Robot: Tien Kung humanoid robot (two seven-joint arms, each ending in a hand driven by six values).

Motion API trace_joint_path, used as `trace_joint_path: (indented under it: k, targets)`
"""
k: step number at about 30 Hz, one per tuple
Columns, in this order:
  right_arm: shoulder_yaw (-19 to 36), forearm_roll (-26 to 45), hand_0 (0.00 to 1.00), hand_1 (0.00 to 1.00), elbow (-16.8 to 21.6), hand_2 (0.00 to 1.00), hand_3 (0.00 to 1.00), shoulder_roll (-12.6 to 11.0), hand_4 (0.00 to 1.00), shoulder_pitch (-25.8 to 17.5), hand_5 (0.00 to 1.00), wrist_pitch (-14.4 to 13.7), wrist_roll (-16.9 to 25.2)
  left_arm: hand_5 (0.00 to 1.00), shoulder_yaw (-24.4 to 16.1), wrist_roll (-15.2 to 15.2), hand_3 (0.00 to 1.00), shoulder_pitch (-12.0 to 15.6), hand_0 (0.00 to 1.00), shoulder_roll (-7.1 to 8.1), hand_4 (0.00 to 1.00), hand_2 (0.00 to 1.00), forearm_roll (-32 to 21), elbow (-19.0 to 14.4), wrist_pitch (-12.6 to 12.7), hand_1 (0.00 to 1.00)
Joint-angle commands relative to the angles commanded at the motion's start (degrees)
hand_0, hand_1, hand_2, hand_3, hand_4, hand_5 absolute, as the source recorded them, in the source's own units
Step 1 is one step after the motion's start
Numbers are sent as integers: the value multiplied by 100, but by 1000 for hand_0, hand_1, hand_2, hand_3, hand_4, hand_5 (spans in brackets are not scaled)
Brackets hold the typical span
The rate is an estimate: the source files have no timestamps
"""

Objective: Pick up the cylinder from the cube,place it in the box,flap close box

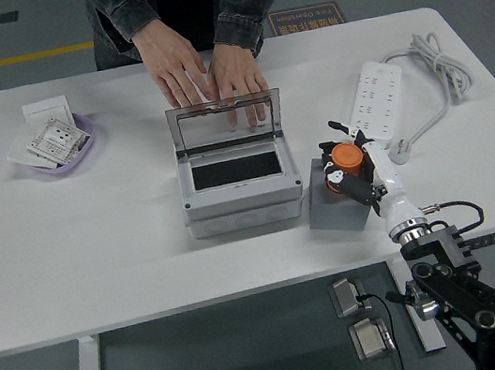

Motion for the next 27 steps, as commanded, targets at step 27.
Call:
trace_joint_path:
  k: [27]
  targets:
    - [-66, -239, 585, 538, 279, 483, 318, -164, 125, 141, 2, -165, -186, 514, 137, -73, 710, -25, 637, -7, 781, 674, -151, 0, 38, 696]
